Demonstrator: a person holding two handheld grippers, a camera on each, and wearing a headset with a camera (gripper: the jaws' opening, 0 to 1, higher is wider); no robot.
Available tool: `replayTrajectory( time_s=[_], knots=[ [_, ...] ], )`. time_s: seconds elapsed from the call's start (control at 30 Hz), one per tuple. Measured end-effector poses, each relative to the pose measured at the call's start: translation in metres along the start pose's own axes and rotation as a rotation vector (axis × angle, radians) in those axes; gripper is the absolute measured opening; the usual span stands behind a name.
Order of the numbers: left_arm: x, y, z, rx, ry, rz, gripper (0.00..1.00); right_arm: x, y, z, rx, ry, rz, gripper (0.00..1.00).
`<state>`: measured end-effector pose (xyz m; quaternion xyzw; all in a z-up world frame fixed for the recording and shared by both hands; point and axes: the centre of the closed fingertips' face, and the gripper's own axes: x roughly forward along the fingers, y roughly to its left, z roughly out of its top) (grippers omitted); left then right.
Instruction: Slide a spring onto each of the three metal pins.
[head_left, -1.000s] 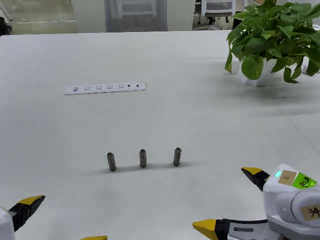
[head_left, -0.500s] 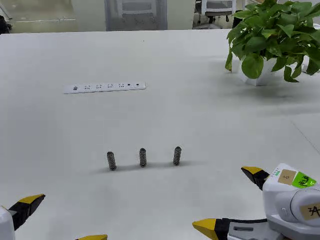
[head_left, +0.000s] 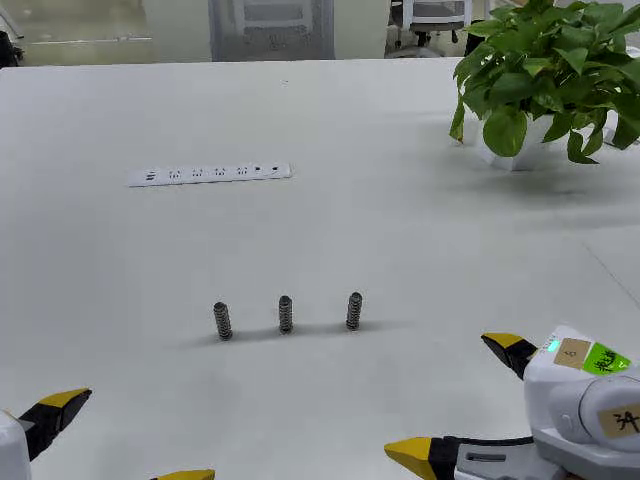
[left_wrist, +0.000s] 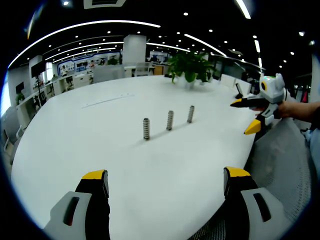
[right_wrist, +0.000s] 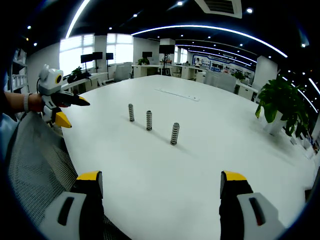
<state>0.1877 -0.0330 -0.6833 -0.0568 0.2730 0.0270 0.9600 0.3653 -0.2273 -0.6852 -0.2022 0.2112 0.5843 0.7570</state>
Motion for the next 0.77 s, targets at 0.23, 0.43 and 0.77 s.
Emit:
replayTrajectory(
  time_s=[0.23, 0.43, 0.77],
  knots=[
    [0.0001, -0.0003, 0.0002, 0.001, 0.0, 0.0, 0.97, -0.0001, 0.0015, 0.0003, -0.002, 0.003, 0.002, 0.99],
    [0.0, -0.001, -0.0003, 0.0, 0.001, -0.001, 0.97, -0.0008, 0.0024, 0.0015, -0.003, 0.001, 0.0, 0.99],
    [0.0002, 0.0005, -0.0014, -0.002, 0.001, 0.0, 0.97, -0.0009, 0.0018, 0.0011, -0.001, 0.0, -0.001, 0.99]
  ],
)
